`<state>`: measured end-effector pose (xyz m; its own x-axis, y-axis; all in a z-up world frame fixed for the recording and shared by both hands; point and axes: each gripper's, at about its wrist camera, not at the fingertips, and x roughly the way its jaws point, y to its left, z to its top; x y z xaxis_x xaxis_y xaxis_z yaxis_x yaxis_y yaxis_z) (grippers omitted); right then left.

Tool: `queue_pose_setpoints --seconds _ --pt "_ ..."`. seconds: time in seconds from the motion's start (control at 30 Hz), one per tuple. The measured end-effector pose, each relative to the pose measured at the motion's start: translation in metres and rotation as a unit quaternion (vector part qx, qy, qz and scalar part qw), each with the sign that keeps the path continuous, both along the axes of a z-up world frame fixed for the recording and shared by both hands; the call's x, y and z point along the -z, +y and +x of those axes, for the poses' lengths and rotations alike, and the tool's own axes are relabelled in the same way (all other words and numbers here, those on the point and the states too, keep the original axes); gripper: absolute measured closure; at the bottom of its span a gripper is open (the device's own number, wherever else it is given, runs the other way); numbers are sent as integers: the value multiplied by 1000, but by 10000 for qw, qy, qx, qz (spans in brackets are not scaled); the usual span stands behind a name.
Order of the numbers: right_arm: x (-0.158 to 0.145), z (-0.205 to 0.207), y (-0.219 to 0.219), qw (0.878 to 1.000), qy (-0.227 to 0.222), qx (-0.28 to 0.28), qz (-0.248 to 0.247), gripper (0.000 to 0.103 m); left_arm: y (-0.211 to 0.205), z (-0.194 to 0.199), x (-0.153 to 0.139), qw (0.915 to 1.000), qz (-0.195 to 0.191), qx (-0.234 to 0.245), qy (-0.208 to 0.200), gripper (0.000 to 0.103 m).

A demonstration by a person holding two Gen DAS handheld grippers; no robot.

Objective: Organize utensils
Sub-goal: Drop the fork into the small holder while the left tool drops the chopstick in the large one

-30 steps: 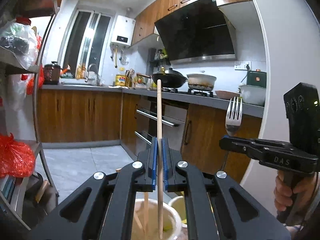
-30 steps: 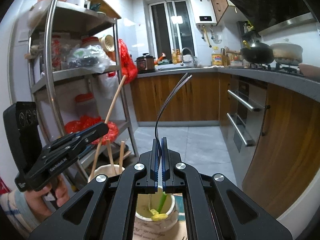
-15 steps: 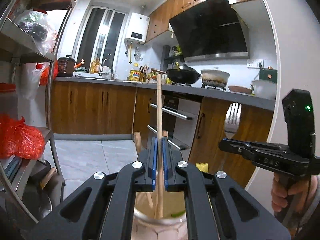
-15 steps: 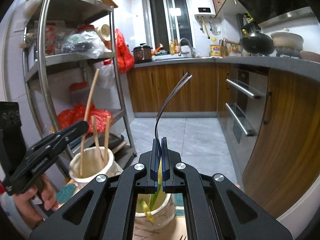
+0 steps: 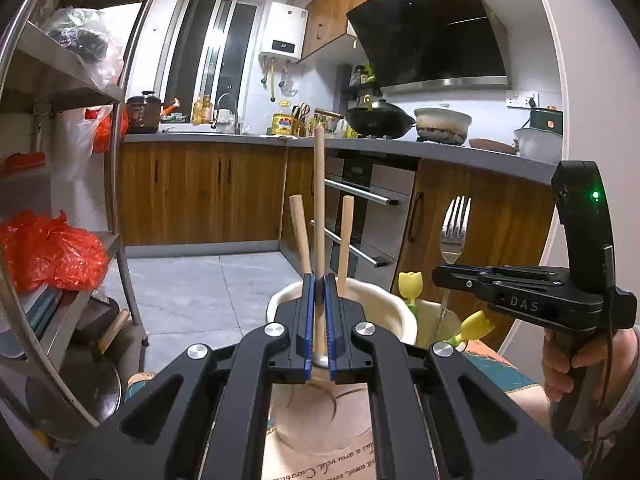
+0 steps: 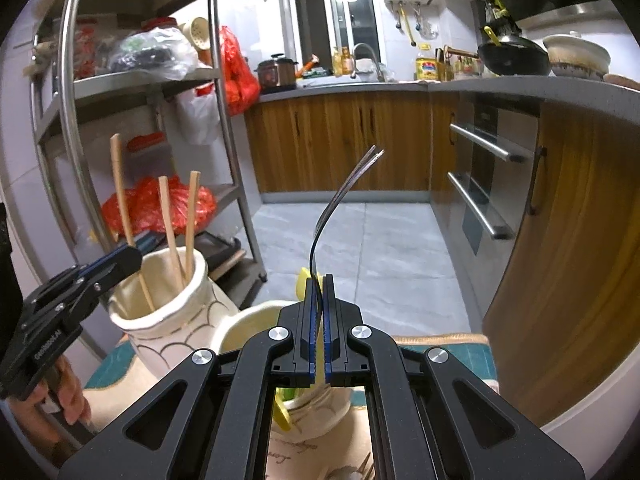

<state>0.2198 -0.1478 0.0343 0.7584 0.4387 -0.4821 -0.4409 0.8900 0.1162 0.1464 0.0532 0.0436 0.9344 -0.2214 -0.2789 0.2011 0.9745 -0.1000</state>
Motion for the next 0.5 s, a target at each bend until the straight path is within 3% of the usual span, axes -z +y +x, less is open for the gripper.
queue_pose_setpoints --seconds 0.2,0.27,0.43,0.5 --pt "7 3 -3 9999 156 34 -2 99 0 2 0 9997 132 -171 94 92" --pt "9 4 -4 9998 198 56 -19 99 2 4 -1 9992 182 -330 145 70" --pt "9 6 -7 9997 233 92 8 98 6 2 -5 9987 146 -470 107 49" --pt "8 7 -9 9997 237 99 30 92 7 1 -7 9984 186 -523 96 43"
